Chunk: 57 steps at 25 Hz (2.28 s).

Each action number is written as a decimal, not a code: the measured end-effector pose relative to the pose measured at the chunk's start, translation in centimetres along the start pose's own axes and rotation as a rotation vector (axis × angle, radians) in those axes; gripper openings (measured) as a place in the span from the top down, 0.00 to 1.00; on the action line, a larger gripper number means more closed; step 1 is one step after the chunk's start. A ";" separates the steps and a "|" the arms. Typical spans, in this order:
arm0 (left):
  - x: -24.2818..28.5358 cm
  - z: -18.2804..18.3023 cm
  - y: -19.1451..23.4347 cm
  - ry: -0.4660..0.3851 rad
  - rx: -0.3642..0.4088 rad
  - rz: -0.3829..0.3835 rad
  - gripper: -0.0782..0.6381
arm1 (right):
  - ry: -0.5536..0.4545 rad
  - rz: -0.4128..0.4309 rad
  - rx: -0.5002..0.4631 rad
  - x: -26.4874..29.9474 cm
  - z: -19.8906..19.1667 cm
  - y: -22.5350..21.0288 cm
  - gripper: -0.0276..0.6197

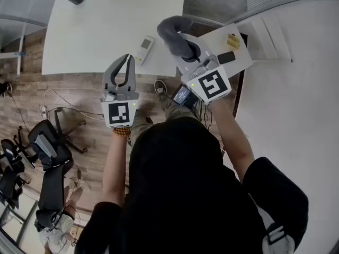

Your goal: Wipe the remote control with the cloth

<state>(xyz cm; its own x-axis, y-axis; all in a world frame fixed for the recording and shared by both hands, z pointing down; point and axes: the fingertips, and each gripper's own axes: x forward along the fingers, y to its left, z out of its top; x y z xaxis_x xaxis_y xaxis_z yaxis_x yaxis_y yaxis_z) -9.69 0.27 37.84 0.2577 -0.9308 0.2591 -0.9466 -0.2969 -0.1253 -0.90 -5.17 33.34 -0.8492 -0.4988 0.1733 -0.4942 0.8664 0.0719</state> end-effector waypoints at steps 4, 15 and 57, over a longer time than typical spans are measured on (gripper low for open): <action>1.5 -3.8 0.7 0.032 0.057 -0.031 0.87 | 0.035 0.025 0.017 2.0 -2.4 -1.0 0.87; 5.3 -19.8 -1.2 0.340 -0.033 -0.158 0.61 | 0.265 0.134 0.018 10.2 -14.1 -2.6 0.87; 6.9 -29.4 -2.5 0.622 -0.149 -0.201 0.58 | 0.543 0.657 0.206 13.0 -24.5 14.9 0.87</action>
<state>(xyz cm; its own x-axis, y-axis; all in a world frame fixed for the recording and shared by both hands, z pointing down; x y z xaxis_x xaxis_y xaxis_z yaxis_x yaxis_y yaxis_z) -11.28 0.87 68.11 0.3142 -0.5510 0.7731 -0.9202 -0.3771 0.1052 -14.75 1.89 60.77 -0.7937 0.2262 0.5648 -0.0042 0.9263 -0.3768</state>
